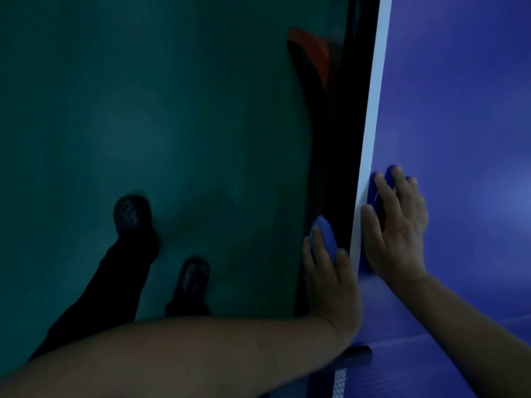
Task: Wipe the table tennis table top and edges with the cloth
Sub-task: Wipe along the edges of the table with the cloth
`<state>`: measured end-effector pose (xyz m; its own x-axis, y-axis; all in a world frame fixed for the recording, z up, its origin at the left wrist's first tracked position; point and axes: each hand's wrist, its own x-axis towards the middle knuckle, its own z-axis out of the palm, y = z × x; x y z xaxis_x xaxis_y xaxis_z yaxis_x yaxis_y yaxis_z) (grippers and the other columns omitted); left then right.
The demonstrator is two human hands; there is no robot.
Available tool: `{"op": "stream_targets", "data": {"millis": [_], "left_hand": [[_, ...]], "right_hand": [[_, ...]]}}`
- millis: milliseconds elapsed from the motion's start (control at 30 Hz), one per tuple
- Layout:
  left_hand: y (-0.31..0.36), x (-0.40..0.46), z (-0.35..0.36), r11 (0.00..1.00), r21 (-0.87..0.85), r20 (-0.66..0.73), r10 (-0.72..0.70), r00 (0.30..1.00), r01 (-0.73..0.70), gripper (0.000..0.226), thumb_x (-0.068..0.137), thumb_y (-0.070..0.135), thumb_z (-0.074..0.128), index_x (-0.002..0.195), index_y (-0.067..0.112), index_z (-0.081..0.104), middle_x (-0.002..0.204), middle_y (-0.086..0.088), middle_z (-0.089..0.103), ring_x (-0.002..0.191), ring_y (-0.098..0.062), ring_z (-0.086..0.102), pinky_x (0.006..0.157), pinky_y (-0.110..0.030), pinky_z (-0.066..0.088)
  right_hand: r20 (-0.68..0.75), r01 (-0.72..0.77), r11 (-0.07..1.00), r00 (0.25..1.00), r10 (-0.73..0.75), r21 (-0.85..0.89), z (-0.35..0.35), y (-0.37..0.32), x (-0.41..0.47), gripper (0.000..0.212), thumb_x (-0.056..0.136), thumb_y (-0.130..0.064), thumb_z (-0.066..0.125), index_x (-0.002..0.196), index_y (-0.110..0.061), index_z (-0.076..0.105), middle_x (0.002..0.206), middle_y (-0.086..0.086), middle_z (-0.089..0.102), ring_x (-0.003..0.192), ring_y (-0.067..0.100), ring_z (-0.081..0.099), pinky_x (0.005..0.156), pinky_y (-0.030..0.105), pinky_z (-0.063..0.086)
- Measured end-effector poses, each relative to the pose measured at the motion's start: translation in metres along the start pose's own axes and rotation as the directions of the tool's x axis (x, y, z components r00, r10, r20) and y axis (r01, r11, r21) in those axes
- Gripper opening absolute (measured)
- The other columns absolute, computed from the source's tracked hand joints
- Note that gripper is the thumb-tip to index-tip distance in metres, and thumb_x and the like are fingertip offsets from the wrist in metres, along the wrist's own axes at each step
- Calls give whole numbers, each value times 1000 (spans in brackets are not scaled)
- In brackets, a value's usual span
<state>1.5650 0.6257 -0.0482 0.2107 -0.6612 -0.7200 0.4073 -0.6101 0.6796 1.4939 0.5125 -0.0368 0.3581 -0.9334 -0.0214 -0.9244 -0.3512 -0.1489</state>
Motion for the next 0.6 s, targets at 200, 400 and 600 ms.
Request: {"op": "stream_targets", "data": {"millis": [200, 400, 600], "left_hand": [[88, 103, 18, 992, 10, -51, 124, 991, -123, 76, 92, 60, 25, 160, 27, 21, 168, 0, 12, 152, -10, 13, 121, -23, 8], [55, 58, 1, 975, 48, 82, 212, 974, -217, 55, 93, 73, 14, 144, 70, -7, 166, 22, -9, 149, 10, -5, 123, -24, 7], [70, 80, 4, 974, 75, 52, 210, 976, -213, 55, 89, 82, 9, 141, 74, -8, 166, 21, -9, 151, 5, 1, 124, -28, 14]], "right_hand": [[-14, 57, 998, 998, -58, -39, -25, 28, 112, 51, 105, -37, 37, 143, -6, 51, 151, 24, 42, 137, 36, 38, 116, 39, 22], [23, -42, 990, 999, 45, -132, 3, 20, 159, 58, 106, -45, 20, 159, -22, 27, 167, 11, 18, 153, 33, 14, 124, 35, 1], [23, -51, 997, 998, 53, -61, 2, 21, 154, 56, 106, -45, 24, 158, -24, 26, 167, 7, 16, 155, 31, 10, 125, 40, 4]]}}
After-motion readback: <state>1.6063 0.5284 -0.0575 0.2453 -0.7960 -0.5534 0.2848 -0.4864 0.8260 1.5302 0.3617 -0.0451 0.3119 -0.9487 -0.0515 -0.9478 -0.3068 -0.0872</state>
